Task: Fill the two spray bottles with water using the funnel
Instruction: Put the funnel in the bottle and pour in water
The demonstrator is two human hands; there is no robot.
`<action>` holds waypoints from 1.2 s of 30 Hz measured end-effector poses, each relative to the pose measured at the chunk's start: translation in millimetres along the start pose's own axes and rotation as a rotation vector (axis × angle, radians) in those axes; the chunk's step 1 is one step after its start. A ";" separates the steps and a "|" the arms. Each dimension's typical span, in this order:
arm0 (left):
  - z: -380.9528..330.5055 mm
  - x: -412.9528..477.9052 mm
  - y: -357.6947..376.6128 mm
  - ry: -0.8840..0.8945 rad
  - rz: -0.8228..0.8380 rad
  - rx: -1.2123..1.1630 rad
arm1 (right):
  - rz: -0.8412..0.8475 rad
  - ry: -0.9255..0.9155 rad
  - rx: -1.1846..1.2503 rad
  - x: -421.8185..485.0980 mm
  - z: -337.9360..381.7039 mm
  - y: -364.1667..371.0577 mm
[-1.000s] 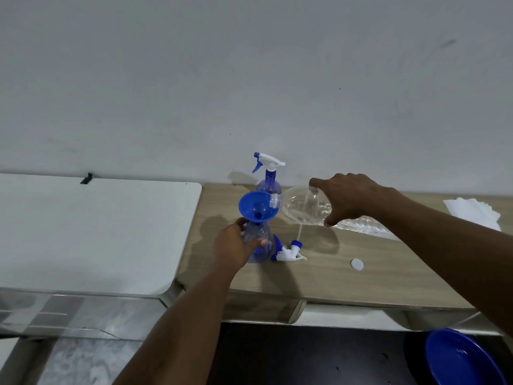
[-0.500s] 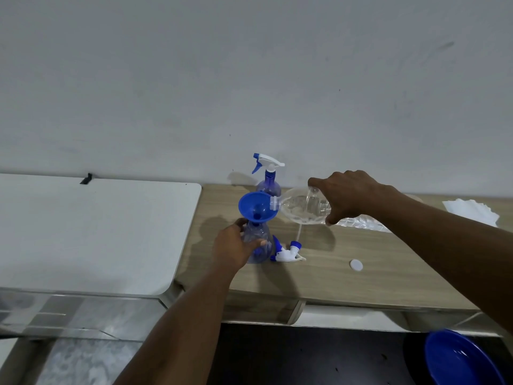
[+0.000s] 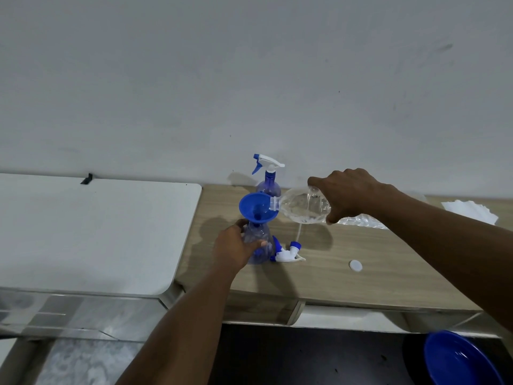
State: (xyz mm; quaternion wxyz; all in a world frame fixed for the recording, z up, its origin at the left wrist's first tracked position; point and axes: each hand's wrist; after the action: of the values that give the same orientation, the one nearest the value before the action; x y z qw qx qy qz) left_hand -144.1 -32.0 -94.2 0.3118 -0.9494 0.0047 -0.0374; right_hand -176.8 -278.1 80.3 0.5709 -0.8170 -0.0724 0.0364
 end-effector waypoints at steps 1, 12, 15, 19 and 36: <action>-0.3 -0.1 0.1 0.002 -0.001 0.000 | -0.001 0.000 -0.002 -0.2 0.0 0.1; 0.1 -1.4 -0.2 0.002 0.007 0.016 | 0.004 0.000 -0.018 -3.5 -0.6 -4.8; -0.2 -1.1 0.1 0.008 0.005 0.032 | 0.002 -0.006 -0.017 -4.4 -0.7 -4.8; -1.0 -1.0 0.0 0.009 0.005 0.049 | 0.001 -0.005 -0.022 -4.4 0.1 -4.9; -3.6 -2.4 -1.2 0.015 0.000 0.052 | 0.003 -0.007 -0.058 -1.8 -3.9 -8.7</action>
State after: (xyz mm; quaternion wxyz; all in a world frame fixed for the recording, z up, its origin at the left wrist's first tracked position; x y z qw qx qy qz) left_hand -146.7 -33.1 -90.7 0.3364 -0.9406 0.0059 -0.0449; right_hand -178.6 -279.1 89.7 0.5466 -0.8333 -0.0743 0.0377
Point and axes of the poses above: each hand's wrist, its own x-axis towards the middle knuckle, its own y-axis out of the palm, z = x × y, and after that the axes turned 11 degrees about -z, right-handed
